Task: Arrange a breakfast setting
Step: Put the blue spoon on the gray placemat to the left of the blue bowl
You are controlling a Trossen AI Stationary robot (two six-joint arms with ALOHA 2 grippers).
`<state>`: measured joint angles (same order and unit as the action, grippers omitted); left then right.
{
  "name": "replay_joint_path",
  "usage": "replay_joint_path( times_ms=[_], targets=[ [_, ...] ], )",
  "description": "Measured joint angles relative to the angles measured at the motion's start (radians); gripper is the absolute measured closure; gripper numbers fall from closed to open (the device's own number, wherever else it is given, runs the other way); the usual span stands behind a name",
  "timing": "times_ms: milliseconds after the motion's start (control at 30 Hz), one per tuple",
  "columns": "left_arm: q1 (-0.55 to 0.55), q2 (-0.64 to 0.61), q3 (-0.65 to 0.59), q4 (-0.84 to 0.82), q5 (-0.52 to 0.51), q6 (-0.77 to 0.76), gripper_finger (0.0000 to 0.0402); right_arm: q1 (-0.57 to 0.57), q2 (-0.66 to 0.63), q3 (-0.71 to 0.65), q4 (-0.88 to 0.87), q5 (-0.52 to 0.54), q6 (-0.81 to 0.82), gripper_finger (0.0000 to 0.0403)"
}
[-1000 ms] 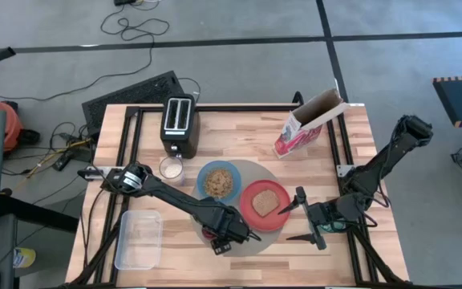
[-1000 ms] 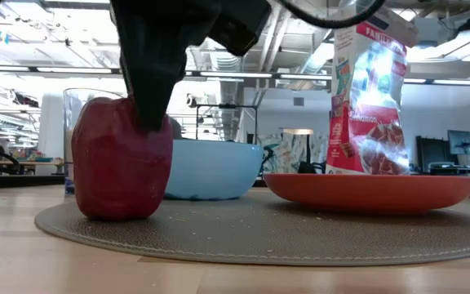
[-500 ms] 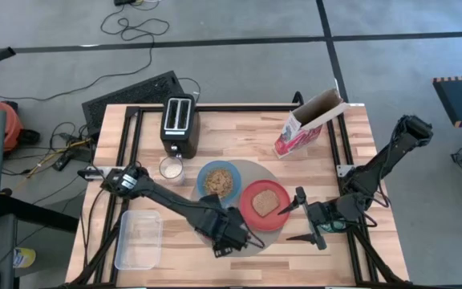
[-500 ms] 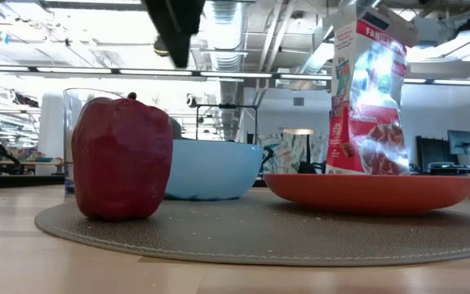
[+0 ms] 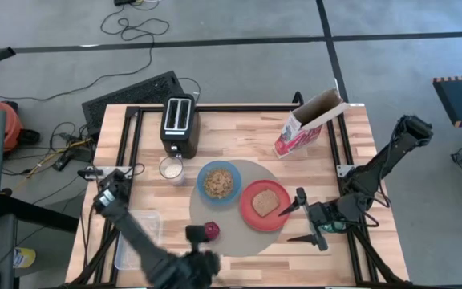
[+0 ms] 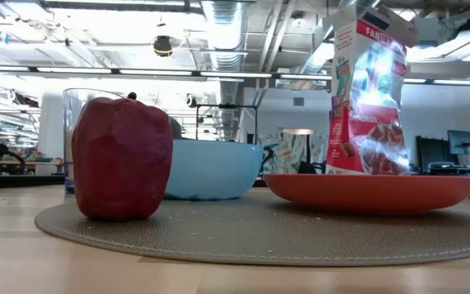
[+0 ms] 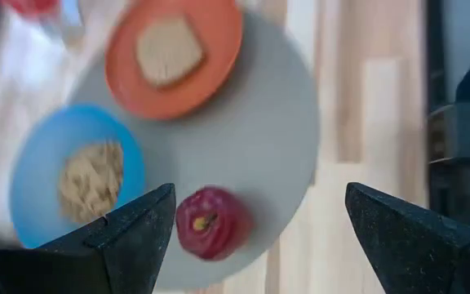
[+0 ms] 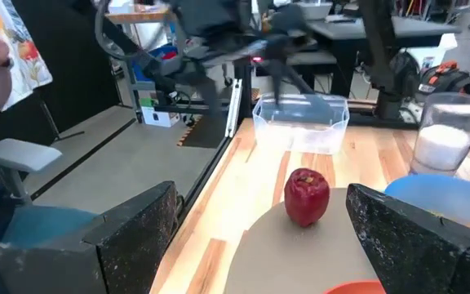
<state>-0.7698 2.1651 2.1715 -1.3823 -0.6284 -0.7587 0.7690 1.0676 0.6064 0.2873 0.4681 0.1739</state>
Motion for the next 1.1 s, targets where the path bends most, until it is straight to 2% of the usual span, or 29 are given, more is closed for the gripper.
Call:
replay_joint_path(
  times_ms=[167, 333, 533, 767, 933, 1100],
  targets=[
    [-0.109, -0.002, -0.01, 0.071, -0.243, 0.006, 0.0058, -0.023, 0.0, 0.0, 0.006, 0.001, -0.012, 0.0017],
    [-0.185, -0.004, -0.085, 0.108, -0.363, -0.042, 0.0058, -0.054, 0.001, 0.047, -0.059, 0.002, -0.002, 0.0017],
    [-0.208, -0.002, -0.264, 0.184, -0.414, -0.163, 0.0058, -0.063, 0.0, 0.219, -0.299, 0.014, 0.083, 0.0017],
    [-0.225, -0.002, -0.48, 0.491, -0.405, -0.201, 0.0058, -0.03, 0.005, 0.401, -0.623, 0.033, 0.309, 0.0017],
    [-0.233, -0.004, -0.549, 0.655, -0.414, -0.204, 0.0058, 0.024, 0.065, 0.52, -0.851, 0.031, 0.476, 0.0017],
    [-0.205, -0.007, -0.556, 0.757, -0.419, -0.112, 0.0058, 0.08, 0.175, 0.67, -1.084, 0.001, 0.622, 0.0017]
  ],
)
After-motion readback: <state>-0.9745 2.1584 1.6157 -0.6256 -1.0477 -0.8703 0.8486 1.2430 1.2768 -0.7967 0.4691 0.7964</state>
